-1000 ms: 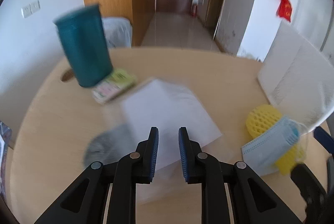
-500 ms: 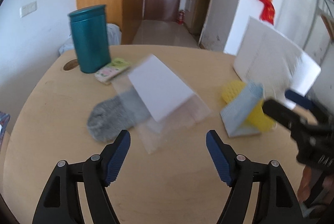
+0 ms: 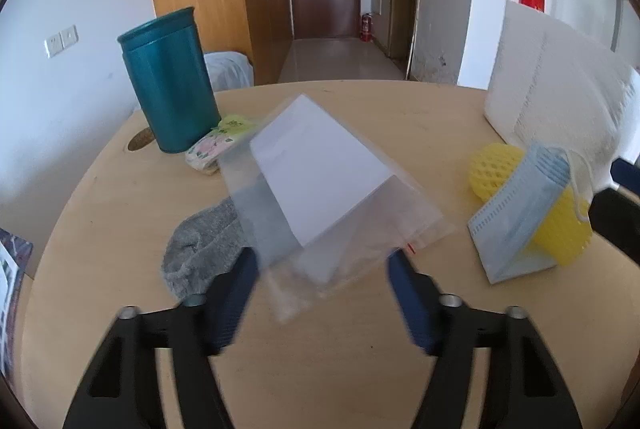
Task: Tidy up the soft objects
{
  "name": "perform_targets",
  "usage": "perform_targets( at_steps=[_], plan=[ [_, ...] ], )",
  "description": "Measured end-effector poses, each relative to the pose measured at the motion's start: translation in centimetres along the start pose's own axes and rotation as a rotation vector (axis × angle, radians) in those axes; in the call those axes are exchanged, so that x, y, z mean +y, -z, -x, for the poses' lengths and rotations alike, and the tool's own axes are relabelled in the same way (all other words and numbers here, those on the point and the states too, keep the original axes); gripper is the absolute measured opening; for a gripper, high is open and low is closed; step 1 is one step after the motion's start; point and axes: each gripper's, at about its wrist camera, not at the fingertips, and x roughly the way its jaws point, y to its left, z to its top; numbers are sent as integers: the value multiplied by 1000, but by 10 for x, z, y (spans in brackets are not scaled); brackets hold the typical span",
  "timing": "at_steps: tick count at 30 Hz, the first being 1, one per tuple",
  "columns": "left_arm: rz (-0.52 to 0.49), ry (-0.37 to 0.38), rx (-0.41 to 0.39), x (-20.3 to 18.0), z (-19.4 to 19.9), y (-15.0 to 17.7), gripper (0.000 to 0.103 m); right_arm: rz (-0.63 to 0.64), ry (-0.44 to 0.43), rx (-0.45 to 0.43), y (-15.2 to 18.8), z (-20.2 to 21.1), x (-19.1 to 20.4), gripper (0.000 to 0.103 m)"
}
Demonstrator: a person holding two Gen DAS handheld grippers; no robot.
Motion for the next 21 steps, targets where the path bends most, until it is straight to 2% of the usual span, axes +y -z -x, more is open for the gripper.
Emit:
perform_targets(
  at_steps=[1, 6, 9, 13, 17, 19, 21],
  plan=[
    [1, -2, 1, 1, -1, -1, 53, 4, 0, 3, 1, -1, 1, 99],
    [17, 7, 14, 5, -7, -1, 16, 10, 0, 45, 3, -13, 3, 99],
    [30, 34, -1, 7, -2, -1, 7, 0, -10, 60, 4, -19, 2, 99],
    [45, 59, -30, 10, 4, -3, 5, 4, -8, 70, 5, -24, 4, 99],
    [59, 78, -58, 15, 10, -6, 5, 10, -6, 55, 3, -26, 8, 81],
    [67, 89, -53, 16, 9, -6, 5, 1, -15, 63, 1, -29, 8, 66],
    [76, 106, -50, 19, 8, -7, 5, -5, -6, 74, 0, -34, 7, 33]
  ],
)
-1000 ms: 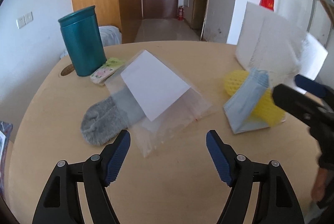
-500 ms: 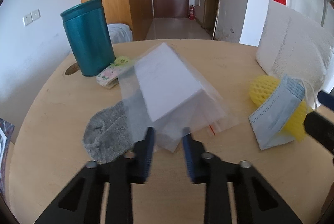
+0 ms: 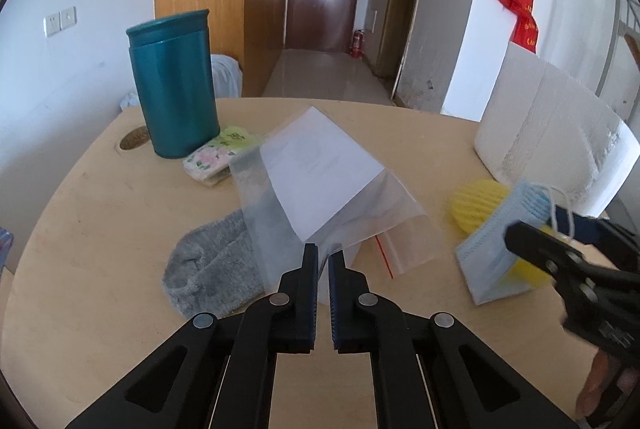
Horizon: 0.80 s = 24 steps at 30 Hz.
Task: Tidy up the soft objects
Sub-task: 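Close the right tool on the blue mask's edge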
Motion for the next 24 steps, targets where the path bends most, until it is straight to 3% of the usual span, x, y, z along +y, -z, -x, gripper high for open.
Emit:
perform_targets(
  at_steps=[2, 5, 9, 15, 20, 22, 24],
  plan=[
    [4, 9, -11, 2, 3, -1, 5, 1, 5, 20, -1, -7, -1, 19],
    [11, 16, -28, 4, 8, -1, 5, -44, -40, 39, 2, -9, -7, 18],
    [15, 24, -31, 6, 10, 0, 5, -39, -20, -31, 1, 7, -8, 18],
    [16, 35, -50, 6, 16, 0, 5, -65, -98, -114, -2, 40, -11, 18],
    [11, 32, -47, 5, 16, 1, 5, -74, -73, -32, 5, 26, -18, 19],
    [8, 34, -48, 5, 17, 1, 5, -73, -57, -14, 8, 24, -20, 29],
    [6, 33, -47, 5, 16, 1, 5, -65, -48, -13, 10, 26, -19, 48]
  ],
)
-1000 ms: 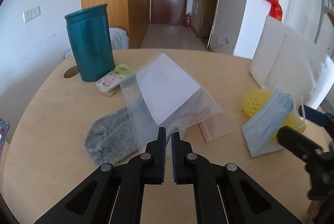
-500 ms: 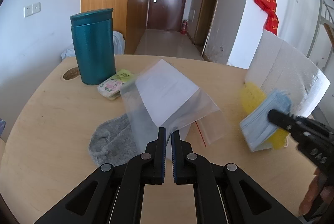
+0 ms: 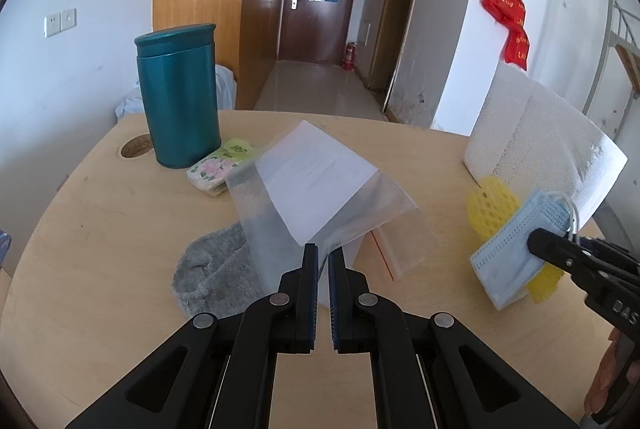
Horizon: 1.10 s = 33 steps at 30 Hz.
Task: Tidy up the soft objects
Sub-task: 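Close the right tool on the blue mask's edge, then lift the blue mask off the yellow mesh sleeve with the right tool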
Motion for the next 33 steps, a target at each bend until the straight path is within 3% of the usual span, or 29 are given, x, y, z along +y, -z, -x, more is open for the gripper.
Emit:
perform_targets(
  at_steps=[2, 6, 12, 14, 17, 18, 28, 30, 33],
  plan=[
    [0, 3, 3, 0, 0, 0, 5, -2, 9, -23, 2, 7, 0, 60],
    [-6, 4, 3, -1, 0, 0, 5, -4, -13, -76, 1, 21, 3, 60],
    [-7, 6, 4, -1, 0, 0, 5, 19, -56, -13, 4, 7, 18, 59],
    [-7, 8, 4, -1, 1, 0, 5, 32, -40, -1, 4, 0, 22, 50],
    [-11, 11, 6, -1, 0, 0, 5, 45, -17, 3, 0, -6, 27, 16],
    [-10, 11, 5, -1, 0, 0, 5, 48, -14, 8, -1, -7, 27, 13],
    [-15, 12, -2, -2, 1, 1, 5, 56, -13, 25, -4, -19, 33, 10],
    [-10, 13, -3, -2, 1, 1, 5, 31, -54, 21, -4, -13, 30, 9],
    [-8, 12, -5, -1, 1, 2, 5, -50, -186, -49, -10, 12, 19, 9]
  ],
)
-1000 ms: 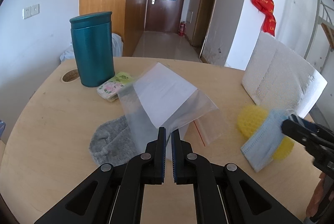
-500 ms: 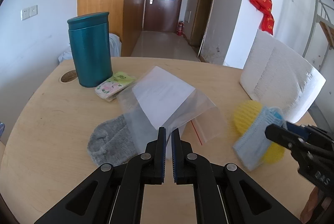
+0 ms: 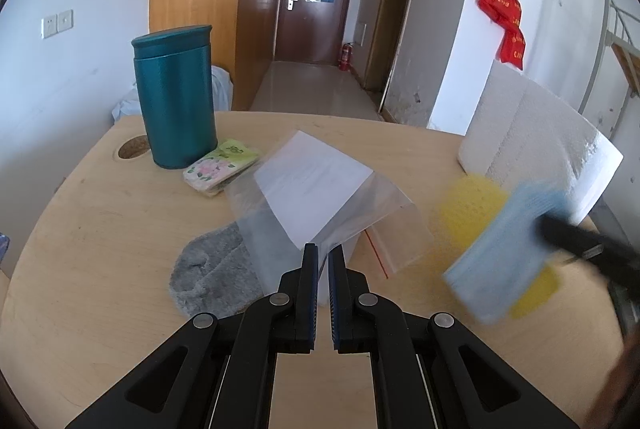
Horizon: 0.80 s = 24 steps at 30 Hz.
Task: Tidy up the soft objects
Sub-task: 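Lift the blue mask off the yellow mesh sleeve with the right tool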
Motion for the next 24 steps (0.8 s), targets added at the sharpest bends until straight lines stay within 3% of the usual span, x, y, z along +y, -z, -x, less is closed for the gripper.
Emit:
perform_targets(
  at_steps=[3, 4, 7, 8, 10, 11, 13, 15, 21, 24],
  plan=[
    [1, -1, 3, 0, -1, 0, 5, -129, -170, -78, -7, 29, -17, 9],
    [1, 1, 3, 0, -1, 1, 5, -165, -190, -101, -8, 37, -24, 9],
    [-6, 3, -2, -1, 1, 1, 5, -198, -68, -61, -3, 32, -41, 9],
    [-7, 1, -7, -1, 2, 0, 5, -233, -78, -54, 0, 31, -49, 9],
    [-10, -3, -8, -1, 2, 0, 5, -164, 56, -68, 6, 32, -47, 9],
    [-10, -2, -5, -1, 2, 1, 5, -165, 53, -81, 9, 33, -48, 9],
    [-9, -2, -1, 0, 1, 0, 5, -244, -103, -79, 11, 35, -56, 9],
    [-8, -5, 1, 0, 1, 1, 5, -225, -180, -102, 9, 40, -51, 9],
    [-5, -6, -4, 0, 2, 0, 5, -220, -204, -120, 7, 39, -46, 9],
    [-5, -6, -5, 0, 2, 0, 5, -226, -303, -127, 7, 40, -37, 9]
  ],
)
